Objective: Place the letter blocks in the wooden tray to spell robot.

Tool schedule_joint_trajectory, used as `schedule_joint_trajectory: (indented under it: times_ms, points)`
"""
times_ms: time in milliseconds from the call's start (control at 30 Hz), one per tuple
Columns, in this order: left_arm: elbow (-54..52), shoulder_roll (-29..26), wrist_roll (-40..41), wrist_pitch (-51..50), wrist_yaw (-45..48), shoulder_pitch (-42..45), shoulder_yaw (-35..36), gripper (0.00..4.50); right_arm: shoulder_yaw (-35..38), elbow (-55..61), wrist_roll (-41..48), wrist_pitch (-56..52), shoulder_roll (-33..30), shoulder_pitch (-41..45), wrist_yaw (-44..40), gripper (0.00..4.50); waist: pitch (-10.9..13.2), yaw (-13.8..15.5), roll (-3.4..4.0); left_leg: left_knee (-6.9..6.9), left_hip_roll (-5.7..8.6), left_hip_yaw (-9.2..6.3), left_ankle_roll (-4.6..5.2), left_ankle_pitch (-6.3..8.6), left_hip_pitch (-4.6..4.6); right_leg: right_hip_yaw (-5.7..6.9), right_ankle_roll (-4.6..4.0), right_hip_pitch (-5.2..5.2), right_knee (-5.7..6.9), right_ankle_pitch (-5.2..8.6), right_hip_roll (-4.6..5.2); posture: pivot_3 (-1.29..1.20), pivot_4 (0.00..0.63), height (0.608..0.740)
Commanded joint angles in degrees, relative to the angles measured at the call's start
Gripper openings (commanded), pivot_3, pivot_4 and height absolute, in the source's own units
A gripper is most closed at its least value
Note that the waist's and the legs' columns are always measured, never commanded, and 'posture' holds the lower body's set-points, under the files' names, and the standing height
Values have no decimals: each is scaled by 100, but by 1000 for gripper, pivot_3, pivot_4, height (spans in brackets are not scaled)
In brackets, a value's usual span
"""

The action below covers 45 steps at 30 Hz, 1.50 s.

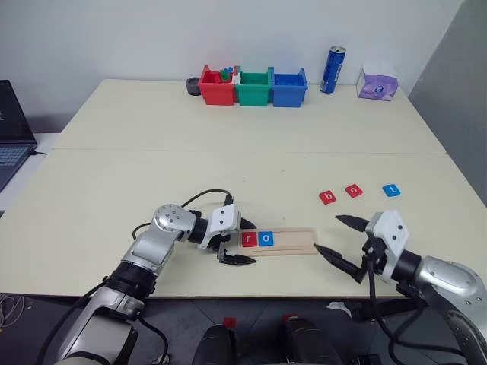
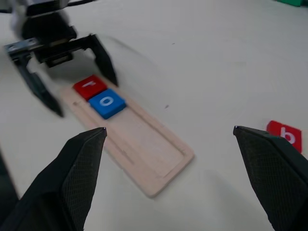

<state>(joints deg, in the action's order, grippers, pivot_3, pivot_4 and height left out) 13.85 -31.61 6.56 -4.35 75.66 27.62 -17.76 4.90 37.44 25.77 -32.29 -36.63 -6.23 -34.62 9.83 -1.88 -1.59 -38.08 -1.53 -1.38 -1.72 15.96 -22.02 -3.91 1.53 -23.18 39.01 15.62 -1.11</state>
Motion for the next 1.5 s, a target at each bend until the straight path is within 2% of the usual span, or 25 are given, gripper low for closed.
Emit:
schedule_joint_trajectory:
  times_ms: [33,533,833,1067,1267,1500]
  points:
    - [-292,-143,141,-104,2,-73,174,4468,-186,-204,-337,-107,142,370,421,4500,0,7,0,0,0,0,0,0,-1,0,0,-1,0,0,0,0,150,740]
    - [-123,-67,176,-152,-65,-3,154,4468,-327,-264,-382,-194,157,527,317,4500,1,20,0,-1,0,2,0,0,-7,1,-1,-4,-2,0,8,0,150,740]
    - [-317,-363,317,-100,65,-111,372,4468,-422,-358,-631,-159,342,637,649,4500,1,15,0,0,0,1,0,0,-7,1,-2,-4,-1,0,7,0,150,740]
    - [-840,-609,770,-579,-65,-387,815,4468,-452,-1096,-1059,-649,965,1331,1525,4500,1,4,1,0,-8,0,0,0,-5,-4,-6,-8,2,-2,8,0,150,740]
    - [-1024,-651,925,-783,-155,-509,984,4468,-522,-1977,-1313,-726,1267,1854,1798,4500,3,12,2,0,-5,3,0,0,-8,-3,-13,-9,-1,-6,13,0,150,740]
    - [-1093,-713,908,-567,-124,-726,981,4468,-516,-3007,-1562,-512,1592,2366,2015,4500,4,3,3,5,-5,5,0,0,-7,-4,-30,-12,0,-15,12,0,150,740]
